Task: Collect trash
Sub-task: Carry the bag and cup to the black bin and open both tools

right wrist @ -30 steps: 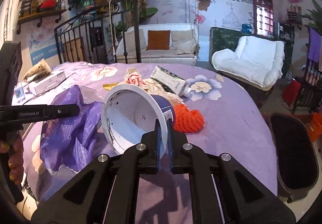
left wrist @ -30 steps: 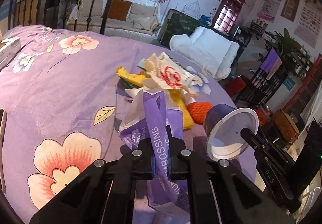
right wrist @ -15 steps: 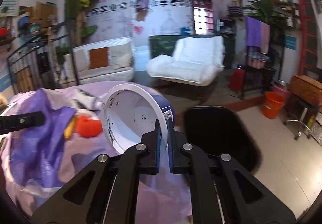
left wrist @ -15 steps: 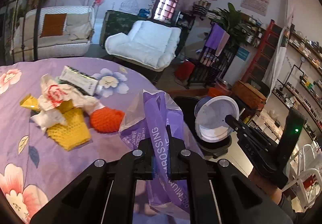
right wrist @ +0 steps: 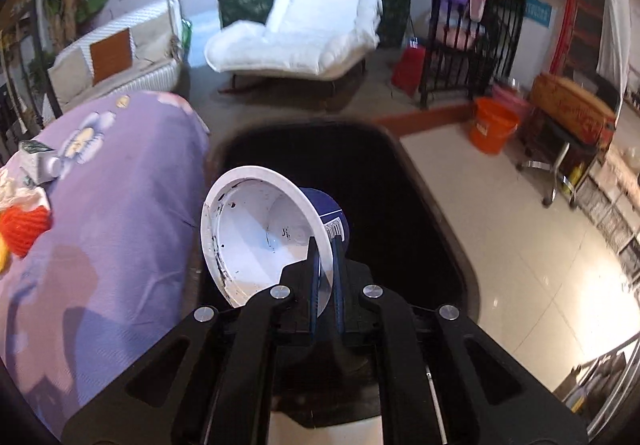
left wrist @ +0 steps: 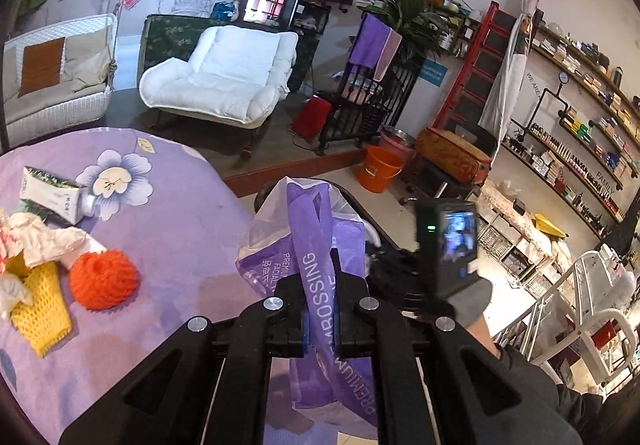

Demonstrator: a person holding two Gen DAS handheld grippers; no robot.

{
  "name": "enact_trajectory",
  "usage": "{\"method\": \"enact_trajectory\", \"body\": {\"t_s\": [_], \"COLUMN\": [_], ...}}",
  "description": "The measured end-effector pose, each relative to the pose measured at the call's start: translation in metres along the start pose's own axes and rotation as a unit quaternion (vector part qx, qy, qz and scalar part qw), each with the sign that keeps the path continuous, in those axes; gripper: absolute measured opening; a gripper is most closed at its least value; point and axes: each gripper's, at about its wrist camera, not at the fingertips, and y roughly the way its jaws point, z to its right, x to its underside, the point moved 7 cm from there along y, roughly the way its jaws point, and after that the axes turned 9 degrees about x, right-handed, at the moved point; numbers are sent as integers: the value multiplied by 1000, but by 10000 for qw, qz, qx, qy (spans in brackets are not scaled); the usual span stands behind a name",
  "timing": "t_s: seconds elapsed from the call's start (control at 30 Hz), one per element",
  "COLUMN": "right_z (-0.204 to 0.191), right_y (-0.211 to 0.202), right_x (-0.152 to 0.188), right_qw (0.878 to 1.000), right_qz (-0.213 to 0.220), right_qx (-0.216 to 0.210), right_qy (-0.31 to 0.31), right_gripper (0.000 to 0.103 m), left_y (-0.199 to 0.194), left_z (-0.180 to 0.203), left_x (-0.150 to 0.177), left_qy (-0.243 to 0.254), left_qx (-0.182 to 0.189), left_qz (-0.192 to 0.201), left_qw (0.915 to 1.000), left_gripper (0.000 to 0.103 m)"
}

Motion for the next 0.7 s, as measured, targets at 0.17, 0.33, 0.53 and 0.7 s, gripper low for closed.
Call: {"method": "enact_trajectory", "body": {"t_s": [0.17, 0.33, 0.53, 0.7], "right_z": [2, 6, 27, 58], "right_y": [48, 52, 22, -19], "right_x": [2, 2, 8, 17], "right_qw": [9963, 9968, 9950, 9913], "right_qz": [-800, -623, -181, 330], "right_qx": [-150, -69, -110, 229], "right_qy": [288, 493, 979, 1255], "right_gripper": [10, 55, 56, 67], "left_y": [19, 34, 54, 84], "left_z": [6, 8, 11, 14], "left_x": [-7, -6, -14, -26], "left_qy": [5, -43, -29, -73], "left_qx": [82, 113, 161, 245], "left_qz": [-140, -292, -435, -544], "left_qw": [9999, 9995, 9989, 9982], "left_gripper": [8, 8, 8, 8]}}
